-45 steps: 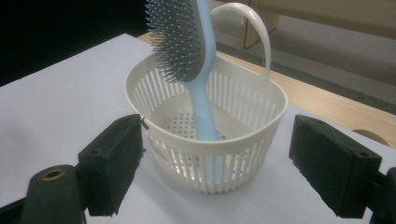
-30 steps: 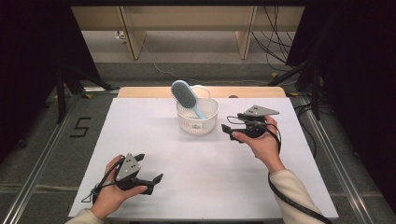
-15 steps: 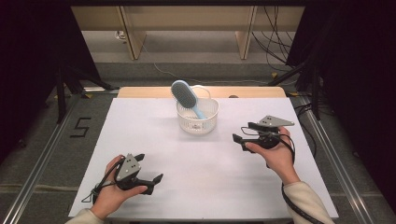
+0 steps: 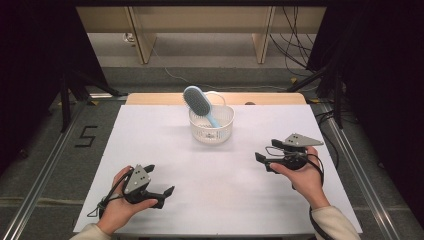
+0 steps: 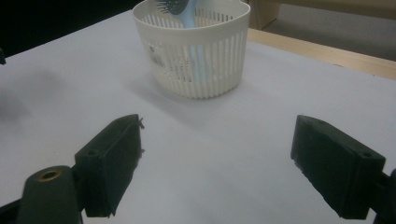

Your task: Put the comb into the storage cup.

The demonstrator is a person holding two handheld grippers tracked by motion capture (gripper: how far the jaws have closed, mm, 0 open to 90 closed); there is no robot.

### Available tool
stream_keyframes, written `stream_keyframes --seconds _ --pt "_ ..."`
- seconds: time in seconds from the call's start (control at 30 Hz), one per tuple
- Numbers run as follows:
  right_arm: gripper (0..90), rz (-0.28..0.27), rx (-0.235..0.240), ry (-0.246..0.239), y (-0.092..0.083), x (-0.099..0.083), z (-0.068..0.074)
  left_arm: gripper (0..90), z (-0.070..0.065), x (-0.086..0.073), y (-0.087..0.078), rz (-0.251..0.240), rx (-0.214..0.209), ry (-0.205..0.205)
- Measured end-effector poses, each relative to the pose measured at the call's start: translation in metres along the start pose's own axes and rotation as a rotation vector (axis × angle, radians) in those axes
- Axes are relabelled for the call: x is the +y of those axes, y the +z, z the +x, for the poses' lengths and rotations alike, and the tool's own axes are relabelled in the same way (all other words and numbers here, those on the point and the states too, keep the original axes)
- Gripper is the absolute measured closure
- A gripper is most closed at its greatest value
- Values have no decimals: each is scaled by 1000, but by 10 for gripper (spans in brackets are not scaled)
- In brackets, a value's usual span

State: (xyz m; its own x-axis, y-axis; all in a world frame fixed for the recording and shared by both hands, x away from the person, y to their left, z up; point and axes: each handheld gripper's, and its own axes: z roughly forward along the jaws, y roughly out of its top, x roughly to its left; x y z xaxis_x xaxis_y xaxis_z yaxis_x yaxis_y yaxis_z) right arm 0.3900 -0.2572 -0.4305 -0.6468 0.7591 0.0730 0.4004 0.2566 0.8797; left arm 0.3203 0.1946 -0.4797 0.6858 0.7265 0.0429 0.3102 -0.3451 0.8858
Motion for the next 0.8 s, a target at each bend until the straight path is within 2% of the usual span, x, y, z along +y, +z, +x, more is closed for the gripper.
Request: stream_keyframes --seconds 0.5,0.8 --pt "172 -19 -10 1 -22 -22 3 25 0 0 0 1 4 -5" --pt "172 -11 -18 15 -32 -37 3 25 0 0 0 4 6 -1"
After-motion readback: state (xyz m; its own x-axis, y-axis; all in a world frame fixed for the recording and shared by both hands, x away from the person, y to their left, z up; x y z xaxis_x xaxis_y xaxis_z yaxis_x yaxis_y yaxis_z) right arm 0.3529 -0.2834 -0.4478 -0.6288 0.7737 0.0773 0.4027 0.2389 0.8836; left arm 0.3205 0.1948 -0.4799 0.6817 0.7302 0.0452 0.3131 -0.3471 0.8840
